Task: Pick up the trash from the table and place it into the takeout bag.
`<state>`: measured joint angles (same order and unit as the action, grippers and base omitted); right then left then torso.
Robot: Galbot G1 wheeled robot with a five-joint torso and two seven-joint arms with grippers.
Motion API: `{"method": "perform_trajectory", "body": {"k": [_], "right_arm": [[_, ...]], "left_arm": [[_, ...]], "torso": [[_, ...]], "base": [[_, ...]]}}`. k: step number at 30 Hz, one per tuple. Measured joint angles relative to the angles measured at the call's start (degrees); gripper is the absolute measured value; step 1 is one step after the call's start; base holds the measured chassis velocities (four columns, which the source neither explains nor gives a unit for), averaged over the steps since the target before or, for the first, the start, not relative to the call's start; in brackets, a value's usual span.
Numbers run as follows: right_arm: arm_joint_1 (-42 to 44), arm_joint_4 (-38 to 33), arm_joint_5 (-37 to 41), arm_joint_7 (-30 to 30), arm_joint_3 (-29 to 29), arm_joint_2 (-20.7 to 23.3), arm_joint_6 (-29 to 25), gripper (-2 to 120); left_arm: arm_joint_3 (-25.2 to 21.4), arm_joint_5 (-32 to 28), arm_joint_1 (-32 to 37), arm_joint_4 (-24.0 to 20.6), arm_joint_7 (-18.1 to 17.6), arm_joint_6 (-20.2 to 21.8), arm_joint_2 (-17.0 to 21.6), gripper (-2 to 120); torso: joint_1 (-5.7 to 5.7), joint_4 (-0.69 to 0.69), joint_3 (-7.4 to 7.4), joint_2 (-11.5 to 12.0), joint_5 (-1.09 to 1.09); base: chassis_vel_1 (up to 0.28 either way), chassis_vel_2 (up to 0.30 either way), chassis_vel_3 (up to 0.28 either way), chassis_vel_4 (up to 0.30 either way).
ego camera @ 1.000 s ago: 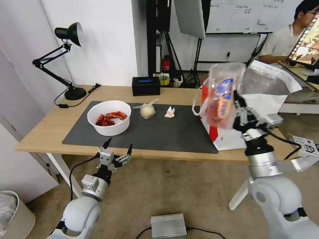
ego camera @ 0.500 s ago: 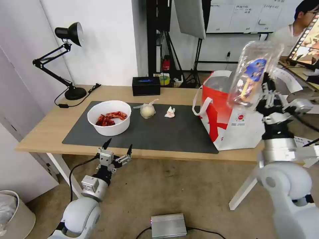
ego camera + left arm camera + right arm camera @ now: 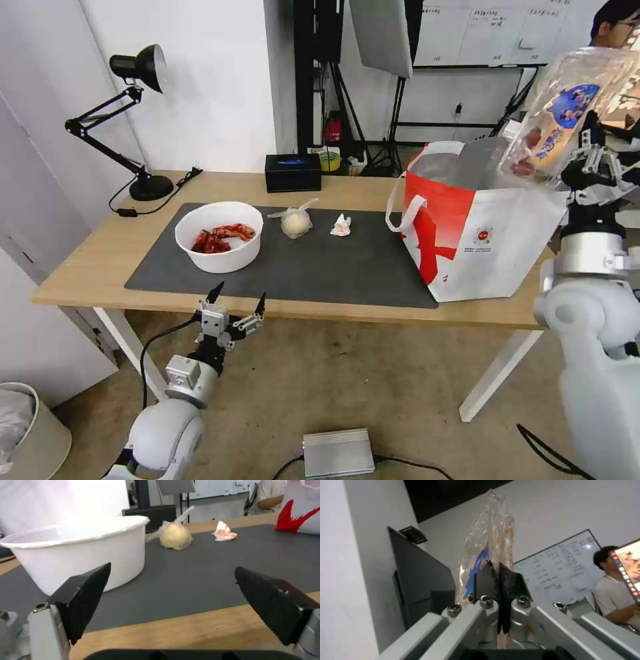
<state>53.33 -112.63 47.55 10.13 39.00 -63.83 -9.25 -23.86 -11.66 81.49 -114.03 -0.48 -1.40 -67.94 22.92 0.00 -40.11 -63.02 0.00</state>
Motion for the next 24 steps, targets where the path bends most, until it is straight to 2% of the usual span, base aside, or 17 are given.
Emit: {"method": "perform_trajectory", "body": {"k": [10, 24], "right_arm": [[-4.3, 6.0, 3.2, 2.0, -0.4, -2.1, 0.1, 0], [-8.8, 10.2, 15.5, 11.8, -2.3, -7.6, 2.7, 0]], "left_arm": [[-0.4, -0.2, -0.7, 0.6, 0.1, 0.0, 0.6, 100], [-0.1, 0.2, -0.5, 1.8, 1.1, -0.5, -0.6, 100]], "torso": [[0.0, 0.0, 0.0, 0.0, 0.0], [0.0, 0.0, 0.0, 0.0, 0.01]], "base": [[0.0, 0.0, 0.0, 0.0], [0.0, 0.0, 0.0, 0.0]]}}
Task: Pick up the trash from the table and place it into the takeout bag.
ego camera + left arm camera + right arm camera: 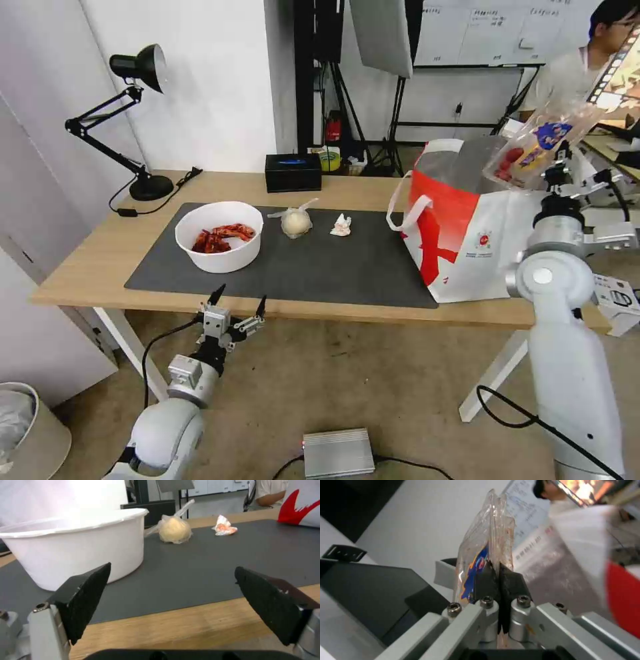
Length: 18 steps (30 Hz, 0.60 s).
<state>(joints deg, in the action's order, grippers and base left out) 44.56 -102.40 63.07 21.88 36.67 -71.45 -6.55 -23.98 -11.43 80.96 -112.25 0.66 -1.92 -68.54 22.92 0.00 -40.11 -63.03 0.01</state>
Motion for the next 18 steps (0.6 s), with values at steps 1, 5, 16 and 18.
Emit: {"method": "perform_trajectory", "body": {"k": [1, 5, 16, 18], "right_arm": [[0.0, 0.0, 0.0, 0.0, 0.0, 0.0, 0.0, 0], [-0.3, -1.0, 2.2, 2.4, -0.1, -0.5, 0.9, 0], [0.8, -3.8, 4.7, 5.1, 0.0, -0.6, 4.2, 10], [0.9, -4.0, 4.8, 5.1, 0.0, -0.5, 4.3, 15]], "left_arm": [[0.0, 0.0, 0.0, 0.0, 0.0, 0.0, 0.0, 100], [0.0, 0.0, 0.0, 0.1, 0.0, -0.1, -0.1, 100], [1.1, 0.7, 0.1, 0.4, 0.1, -0.5, -1.0, 100], [1.2, 0.7, 0.1, 0.4, 0.1, -0.5, -1.0, 100]], "torso": [[0.0, 0.0, 0.0, 0.0, 0.0], [0.0, 0.0, 0.0, 0.0, 0.0], [0.0, -0.01, 0.01, 0.0, 0.0], [0.0, -0.01, 0.01, 0.0, -0.01]], "base": [[0.0, 0.0, 0.0, 0.0], [0.0, 0.0, 0.0, 0.0], [0.0, 0.0, 0.0, 0.0], [0.0, 0.0, 0.0, 0.0]]}}
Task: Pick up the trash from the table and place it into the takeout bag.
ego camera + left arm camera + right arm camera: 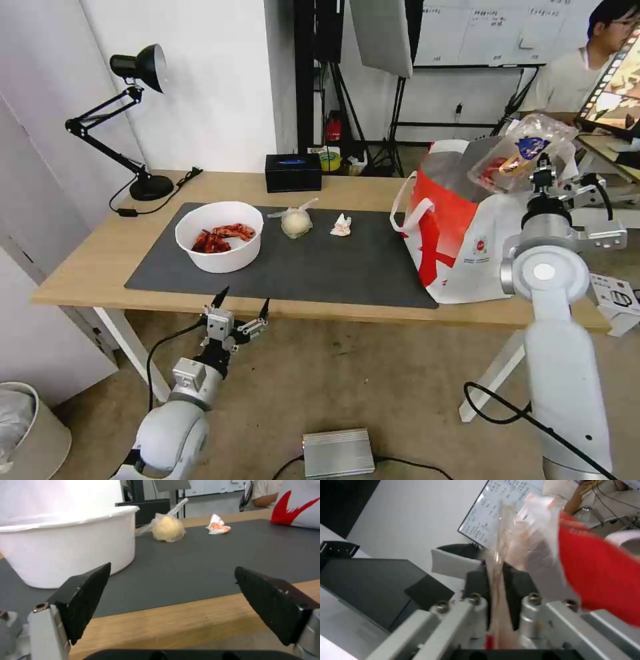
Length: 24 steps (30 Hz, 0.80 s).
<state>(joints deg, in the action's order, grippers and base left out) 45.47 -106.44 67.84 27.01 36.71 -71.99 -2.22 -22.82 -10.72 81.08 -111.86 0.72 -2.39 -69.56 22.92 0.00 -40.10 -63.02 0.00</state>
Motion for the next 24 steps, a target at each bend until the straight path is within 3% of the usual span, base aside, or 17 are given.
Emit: {"method": "perform_trajectory", "body": {"k": [16, 19, 24], "right_arm": [[1.2, -1.4, 0.7, -0.1, 0.2, 0.6, 0.4, 72], [2.2, -2.6, 2.3, -2.8, 0.4, 0.4, 0.4, 87], [3.6, -4.4, 3.8, -8.1, 0.5, 0.6, 0.2, 97]], "left_arm": [[-0.2, 0.0, 0.3, -0.3, 0.0, -0.1, 0.2, 100], [-0.2, 0.0, 0.3, -0.4, 0.0, -0.1, 0.0, 100], [-0.2, 0.0, 0.4, -0.5, 0.0, -0.2, -0.1, 100]], "torso": [[0.0, 0.0, 0.0, 0.0, 0.0], [0.0, 0.0, 0.0, 0.0, 0.0], [0.0, 0.0, 0.0, 0.0, 0.0]], "base": [[0.0, 0.0, 0.0, 0.0], [0.0, 0.0, 0.0, 0.0], [0.0, 0.0, 0.0, 0.0]]}}
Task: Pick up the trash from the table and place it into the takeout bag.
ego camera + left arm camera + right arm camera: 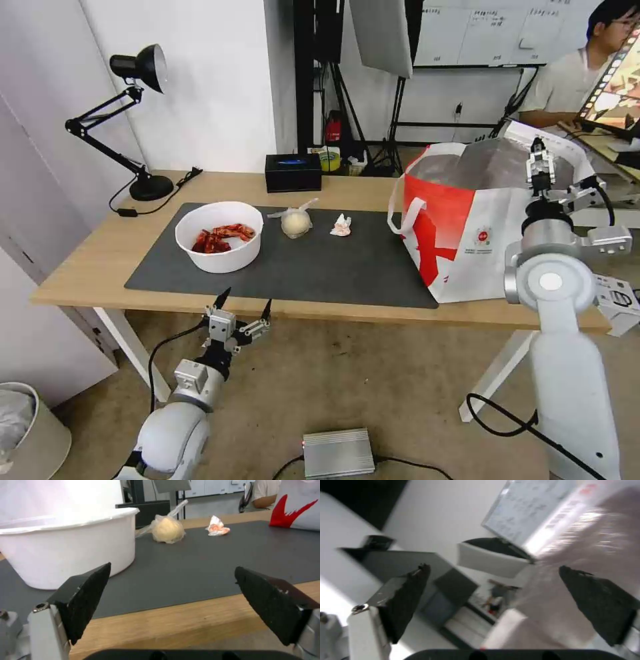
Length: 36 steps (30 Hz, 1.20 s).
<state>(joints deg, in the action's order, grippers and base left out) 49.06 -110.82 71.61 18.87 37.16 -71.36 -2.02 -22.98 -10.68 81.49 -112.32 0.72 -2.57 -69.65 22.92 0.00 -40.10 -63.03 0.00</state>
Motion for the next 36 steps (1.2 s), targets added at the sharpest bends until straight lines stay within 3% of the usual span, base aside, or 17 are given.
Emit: {"method": "perform_trajectory", "body": {"k": [6, 11, 14, 20, 29, 36], "right_arm": [[3.8, -3.4, -0.3, -10.1, -0.1, 1.1, -0.4, 96], [6.5, -5.2, -2.6, -14.6, -0.4, 2.1, -0.4, 97], [11.4, -7.4, -7.6, -21.6, -0.6, 3.5, -0.4, 98], [18.6, -10.5, -15.3, -27.2, -0.6, 4.3, -0.7, 98], [24.7, -11.2, -27.2, -27.9, -0.8, 1.8, -3.2, 98], [28.2, -11.8, -38.8, -22.0, -1.2, -1.1, -2.6, 100]], "left_arm": [[0.0, 0.0, 0.3, -0.1, 0.0, -0.2, -0.4, 100], [-0.1, 0.0, 0.4, -0.1, 0.0, -0.3, -0.5, 100], [-0.3, 0.0, 0.3, -0.3, 0.0, -0.3, -0.8, 100], [-0.7, 0.0, 0.4, -0.6, 0.0, -0.4, -1.0, 100], [-1.4, 0.0, 0.1, -0.9, 0.0, -0.4, -1.4, 100], [-3.0, -0.2, 0.9, -1.3, 0.0, -0.4, -1.3, 100]], "torso": [[0.0, 0.0, 0.0, 0.0, 0.0], [0.0, 0.0, 0.0, 0.0, 0.0], [0.0, 0.0, 0.0, 0.0, 0.0], [0.0, 0.0, 0.0, 0.0, 0.0], [0.0, 0.0, 0.0, 0.0, 0.0], [-0.01, 0.0, 0.0, 0.0, 0.0]], "base": [[0.0, 0.0, 0.0, 0.0], [0.0, 0.0, 0.0, 0.0], [0.0, 0.0, 0.0, 0.0], [0.0, 0.0, 0.0, 0.0], [0.0, 0.0, 0.0, 0.0], [0.0, 0.0, 0.0, 0.0]]}}
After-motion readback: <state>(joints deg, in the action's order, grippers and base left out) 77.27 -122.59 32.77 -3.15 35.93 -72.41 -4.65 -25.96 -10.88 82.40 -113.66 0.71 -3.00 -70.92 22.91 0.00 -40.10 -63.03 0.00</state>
